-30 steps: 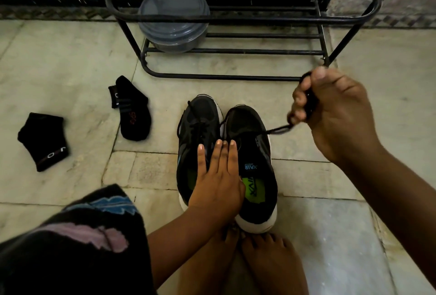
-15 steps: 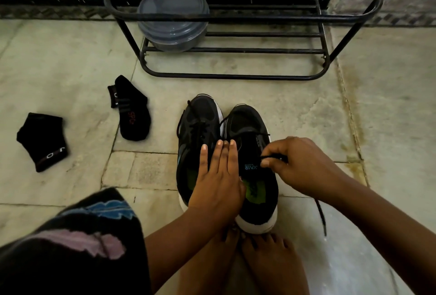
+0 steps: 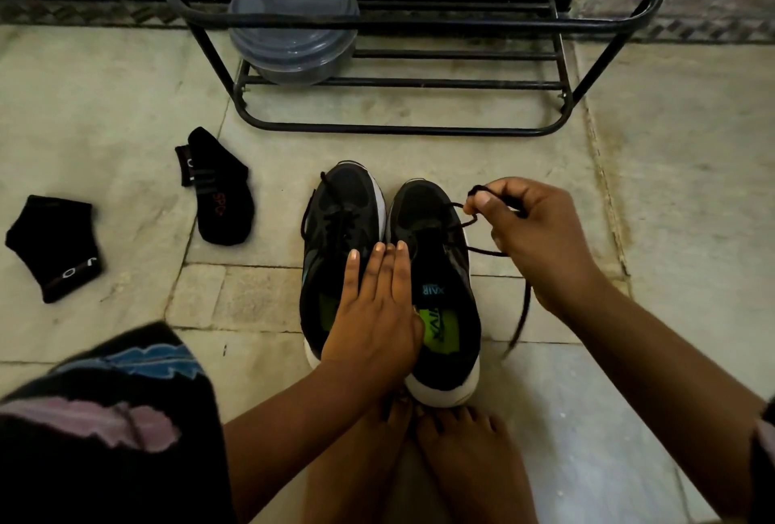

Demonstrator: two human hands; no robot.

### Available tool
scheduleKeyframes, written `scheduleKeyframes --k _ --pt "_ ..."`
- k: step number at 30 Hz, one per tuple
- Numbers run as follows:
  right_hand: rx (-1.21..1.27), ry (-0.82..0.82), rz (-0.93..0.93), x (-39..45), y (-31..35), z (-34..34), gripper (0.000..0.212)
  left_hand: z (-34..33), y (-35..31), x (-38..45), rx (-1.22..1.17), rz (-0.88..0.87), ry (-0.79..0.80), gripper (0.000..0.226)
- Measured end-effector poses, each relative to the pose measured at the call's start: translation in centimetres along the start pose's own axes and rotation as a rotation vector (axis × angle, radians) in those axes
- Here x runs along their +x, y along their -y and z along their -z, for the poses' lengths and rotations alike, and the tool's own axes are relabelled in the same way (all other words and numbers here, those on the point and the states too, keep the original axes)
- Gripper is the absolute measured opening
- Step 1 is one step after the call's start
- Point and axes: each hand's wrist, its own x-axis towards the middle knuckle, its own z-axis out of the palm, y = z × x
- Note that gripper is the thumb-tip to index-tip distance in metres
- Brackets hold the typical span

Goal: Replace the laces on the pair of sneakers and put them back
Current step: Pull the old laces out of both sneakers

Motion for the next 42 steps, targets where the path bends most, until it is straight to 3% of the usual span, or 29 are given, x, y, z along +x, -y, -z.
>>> scheduleKeyframes --k 3,5,12,18,24,29,35,40,42 --pt "-0.182 -0.088 -0.064 0.0 -2.6 -0.6 0.014 0.2 0.1 0.1 0.03 0.008 0.008 0.068" --pt "-0.165 -0.116 -0.098 0.1 -3.3 -0.7 0.015 0.1 0.2 0.1 0.045 -0.001 0.014 0.069" --pt "-0.255 -0.086 -0.121 -0.1 -3.7 -1.3 0.016 0.1 0.2 0.0 0.073 -0.022 0.022 0.068" --pt "-0.659 0.09 -0.113 -0.2 -3.6 -1.8 0.018 0.0 0.2 -0.1 0.082 -0.025 0.02 0.068" --pt "-0.776 0.258 -0.141 -0.2 -3.6 -1.6 0.021 0.0 -0.1 -0.1 0.059 -0.017 0.007 0.069" --pt "-0.429 0.395 -0.171 -0.3 -2.4 0.1 0.029 -0.3 0.1 -0.2 0.049 -0.001 -0.009 0.069" --pt "-0.018 0.069 0.029 -1.0 -3.2 -0.4 0.029 -0.2 0.2 0.0 0.059 -0.011 -0.014 0.07" --pt "0.618 0.052 -0.159 -1.4 -3.1 -3.2 0.029 0.0 0.4 0.0 0.051 -0.014 0.004 0.068" --pt "0.762 -0.026 -0.246 -1.3 -3.2 -3.4 0.031 -0.1 0.5 0.0 0.059 -0.008 -0.005 0.068"
